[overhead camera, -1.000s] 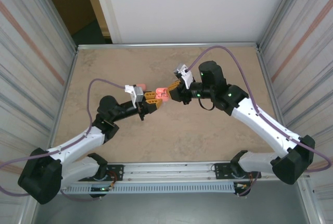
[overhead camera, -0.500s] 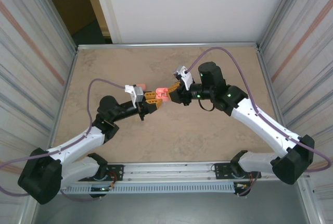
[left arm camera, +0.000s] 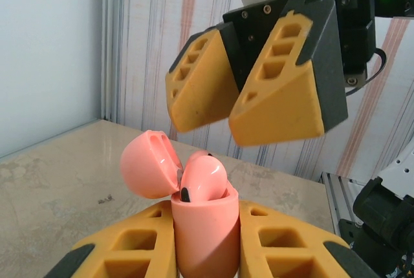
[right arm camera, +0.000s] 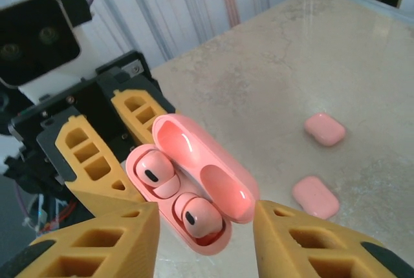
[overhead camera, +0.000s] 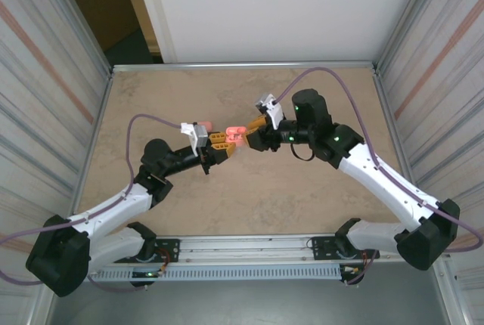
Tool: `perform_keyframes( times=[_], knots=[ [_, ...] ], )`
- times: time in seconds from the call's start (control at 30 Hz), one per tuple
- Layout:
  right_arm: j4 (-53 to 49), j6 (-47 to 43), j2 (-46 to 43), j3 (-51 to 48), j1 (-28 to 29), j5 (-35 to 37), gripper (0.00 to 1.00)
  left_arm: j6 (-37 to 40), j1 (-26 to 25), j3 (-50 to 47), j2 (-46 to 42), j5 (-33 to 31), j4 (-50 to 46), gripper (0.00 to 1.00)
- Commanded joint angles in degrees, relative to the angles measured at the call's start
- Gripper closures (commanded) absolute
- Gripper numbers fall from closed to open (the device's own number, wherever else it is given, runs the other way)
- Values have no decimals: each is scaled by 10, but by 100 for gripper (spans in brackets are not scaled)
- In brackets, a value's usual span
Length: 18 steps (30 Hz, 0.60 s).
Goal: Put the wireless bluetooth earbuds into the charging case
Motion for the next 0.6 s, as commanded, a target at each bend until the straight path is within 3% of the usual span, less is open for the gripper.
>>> perform_keyframes(
  times=[0.0,0.23,0.43,0.57],
  knots=[
    [32,32,-29,-10,-22,-9,51,-6,-3,10,-4,-4,36,100],
    [104,97,-49,-61,-64,-66,32,-17,-4,12,7,-1,56,100],
    [138,144,-52,-85,-80,-120,2,-24,-4,19,13,7,63,100],
    [153,171,-37,-87,-81,-162,0,-27,-6,22,16,11,70,100]
  ],
)
